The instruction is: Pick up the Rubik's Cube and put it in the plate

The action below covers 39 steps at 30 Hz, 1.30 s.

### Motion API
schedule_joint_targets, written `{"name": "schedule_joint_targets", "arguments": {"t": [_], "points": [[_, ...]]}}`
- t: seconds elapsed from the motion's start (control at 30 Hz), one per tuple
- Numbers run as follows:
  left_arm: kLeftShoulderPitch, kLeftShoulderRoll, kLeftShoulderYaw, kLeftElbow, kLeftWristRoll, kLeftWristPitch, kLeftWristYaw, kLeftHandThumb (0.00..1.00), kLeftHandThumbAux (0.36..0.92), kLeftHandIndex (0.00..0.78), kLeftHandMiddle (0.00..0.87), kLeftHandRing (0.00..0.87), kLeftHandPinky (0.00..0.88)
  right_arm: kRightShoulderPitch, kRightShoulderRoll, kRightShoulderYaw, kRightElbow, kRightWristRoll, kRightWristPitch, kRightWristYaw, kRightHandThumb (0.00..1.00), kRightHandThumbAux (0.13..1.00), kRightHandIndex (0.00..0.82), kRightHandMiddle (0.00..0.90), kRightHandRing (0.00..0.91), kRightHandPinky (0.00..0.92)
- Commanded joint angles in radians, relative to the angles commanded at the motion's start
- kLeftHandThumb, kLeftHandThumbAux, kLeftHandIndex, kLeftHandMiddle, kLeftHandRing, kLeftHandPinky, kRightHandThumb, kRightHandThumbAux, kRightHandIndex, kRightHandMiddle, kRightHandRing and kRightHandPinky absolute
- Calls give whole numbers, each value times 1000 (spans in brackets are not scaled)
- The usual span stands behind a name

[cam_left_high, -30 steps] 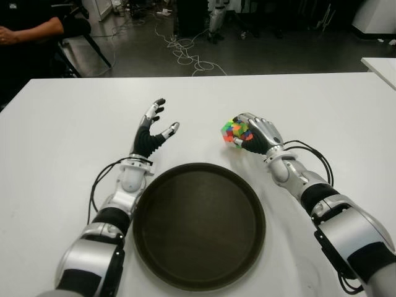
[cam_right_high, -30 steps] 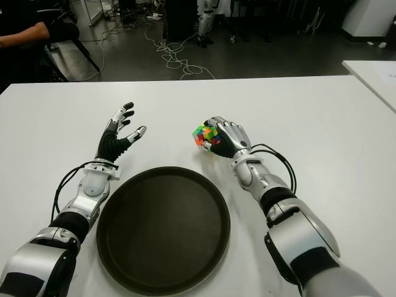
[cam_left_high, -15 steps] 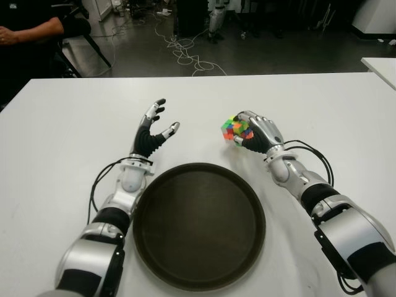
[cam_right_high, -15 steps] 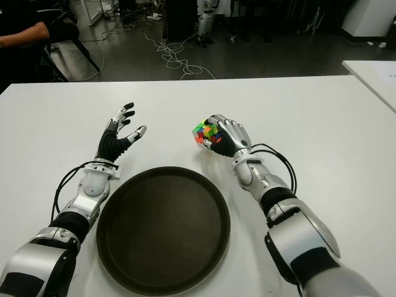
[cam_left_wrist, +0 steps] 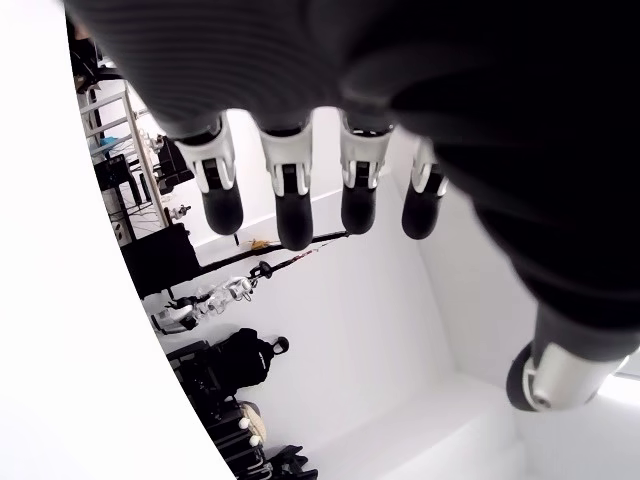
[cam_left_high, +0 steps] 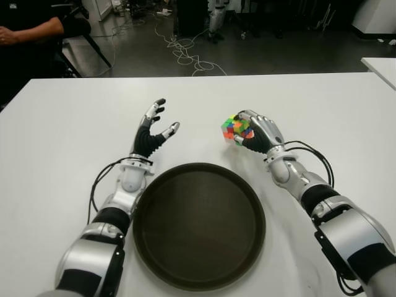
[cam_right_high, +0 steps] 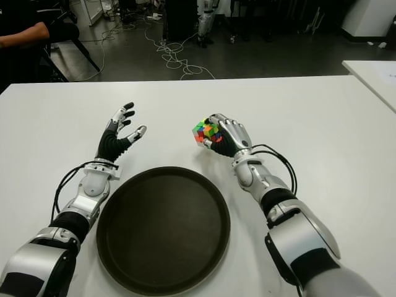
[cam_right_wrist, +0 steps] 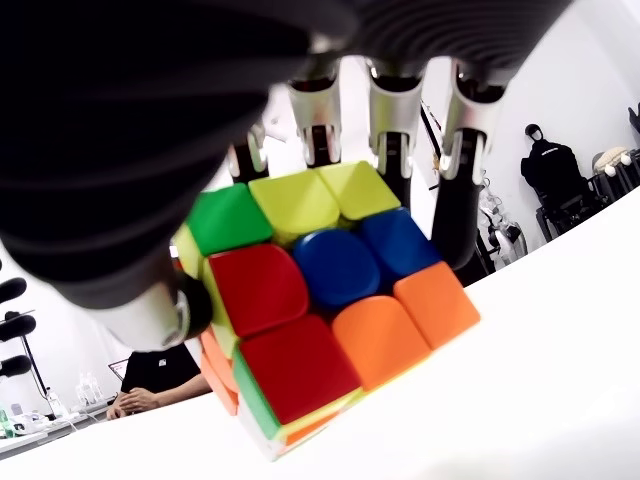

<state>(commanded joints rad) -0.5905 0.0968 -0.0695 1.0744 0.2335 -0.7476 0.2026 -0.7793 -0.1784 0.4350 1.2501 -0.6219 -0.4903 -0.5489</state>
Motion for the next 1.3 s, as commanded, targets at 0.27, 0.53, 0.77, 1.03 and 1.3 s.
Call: {"name": "schedule_joint_targets", "arguments": {"t": [0.27, 0.53, 0.77, 1.03, 1.3], "points": [[2, -1, 2, -1, -4, 1, -5, 71, 571, 66, 76, 77, 100, 1, 1, 0, 1, -2, 0, -14, 940, 665, 392, 455, 493, 467], [1, 0, 4, 0, -10, 2, -16, 65, 564, 66, 82, 79, 101, -4, -14, -15, -18, 2, -32, -51, 942, 662, 404, 455, 489, 456], [1, 1, 5, 2, -10, -4, -15, 66, 562, 67, 80, 78, 97, -4, -47, -39, -97, 7, -80, -104, 943, 661, 396, 469, 491, 457], [-2, 1, 6, 4, -9, -7, -12, 67, 561, 86, 92, 82, 97, 11, -66, -42, -158, -13, -127, -181, 943, 662, 400, 464, 483, 449], [-8, -1, 11, 9, -17, 1, -18, 41, 578, 89, 92, 75, 94, 66, -85, -47, -313, -26, -163, -187, 941, 664, 380, 482, 485, 475]]}}
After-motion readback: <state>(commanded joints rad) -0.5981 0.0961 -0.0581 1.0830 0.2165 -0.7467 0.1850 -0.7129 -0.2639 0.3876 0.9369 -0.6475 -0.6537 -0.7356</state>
